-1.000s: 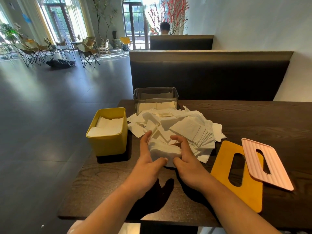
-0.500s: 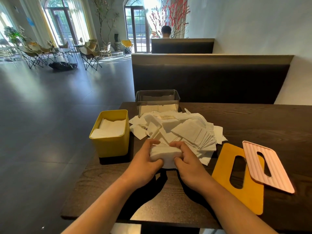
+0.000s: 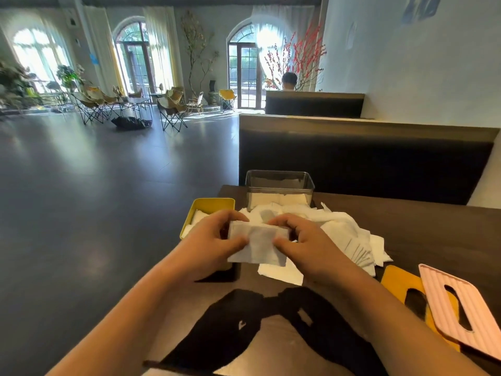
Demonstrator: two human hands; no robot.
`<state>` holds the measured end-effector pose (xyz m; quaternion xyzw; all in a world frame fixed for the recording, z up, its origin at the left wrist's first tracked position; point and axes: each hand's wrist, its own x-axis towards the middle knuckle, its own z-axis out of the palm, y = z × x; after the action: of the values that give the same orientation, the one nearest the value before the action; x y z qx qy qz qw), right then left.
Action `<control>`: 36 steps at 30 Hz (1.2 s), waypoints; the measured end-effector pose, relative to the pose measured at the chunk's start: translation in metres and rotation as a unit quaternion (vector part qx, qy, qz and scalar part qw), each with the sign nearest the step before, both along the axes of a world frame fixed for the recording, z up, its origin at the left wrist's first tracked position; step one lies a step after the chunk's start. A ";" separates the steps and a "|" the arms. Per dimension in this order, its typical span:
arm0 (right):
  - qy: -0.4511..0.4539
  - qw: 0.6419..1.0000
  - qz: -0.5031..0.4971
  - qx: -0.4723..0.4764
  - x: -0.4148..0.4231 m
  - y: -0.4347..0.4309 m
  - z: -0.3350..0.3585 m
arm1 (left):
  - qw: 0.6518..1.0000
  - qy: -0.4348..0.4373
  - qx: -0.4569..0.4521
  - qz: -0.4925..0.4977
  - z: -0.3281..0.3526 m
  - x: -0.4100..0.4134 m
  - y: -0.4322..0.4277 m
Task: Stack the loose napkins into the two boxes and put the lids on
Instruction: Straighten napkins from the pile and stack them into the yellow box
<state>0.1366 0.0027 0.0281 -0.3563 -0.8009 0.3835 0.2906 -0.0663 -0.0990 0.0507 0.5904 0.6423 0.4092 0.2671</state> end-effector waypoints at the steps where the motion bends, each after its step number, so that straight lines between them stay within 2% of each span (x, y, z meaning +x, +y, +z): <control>1: -0.017 1.000 0.009 0.018 -0.008 0.004 0.009 | 1.000 0.010 0.002 0.013 0.006 -0.008 0.003; 4: -0.046 0.997 0.036 0.046 -0.042 0.017 0.032 | 0.999 0.005 0.001 0.043 0.020 -0.039 0.013; 7: -0.057 0.997 0.045 0.011 -0.073 0.041 0.047 | 0.998 -0.021 -0.008 0.060 0.029 -0.065 0.031; 10: -0.086 0.995 0.057 -0.012 -0.107 0.068 0.052 | 0.996 -0.001 -0.031 0.090 0.030 -0.092 0.054; 16: -0.148 0.987 0.041 -0.046 -0.147 0.107 0.035 | 0.981 0.123 -0.106 0.106 0.011 -0.127 0.103; 21: -0.166 0.985 0.045 0.005 -0.167 0.117 0.023 | 0.968 0.190 -0.134 0.094 -0.003 -0.140 0.125; 24: -0.203 0.976 0.062 0.041 -0.170 0.119 0.017 | 0.959 0.241 -0.128 0.082 -0.007 -0.143 0.129; 28: -0.250 0.961 0.082 0.080 -0.177 0.119 0.005 | 0.919 0.369 -0.124 0.065 -0.013 -0.142 0.131; 33: -0.254 0.959 0.071 0.100 -0.180 0.120 0.000 | 0.892 0.436 -0.110 0.050 -0.014 -0.142 0.134; 36: -0.273 0.948 0.060 0.155 -0.180 0.116 -0.002 | 0.877 0.472 -0.086 0.036 -0.018 -0.144 0.136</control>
<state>-0.0435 0.1191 0.0266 -0.3493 -0.9191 0.1590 0.0894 -0.2107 0.0374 0.0322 0.6645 0.7457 0.0348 -0.0330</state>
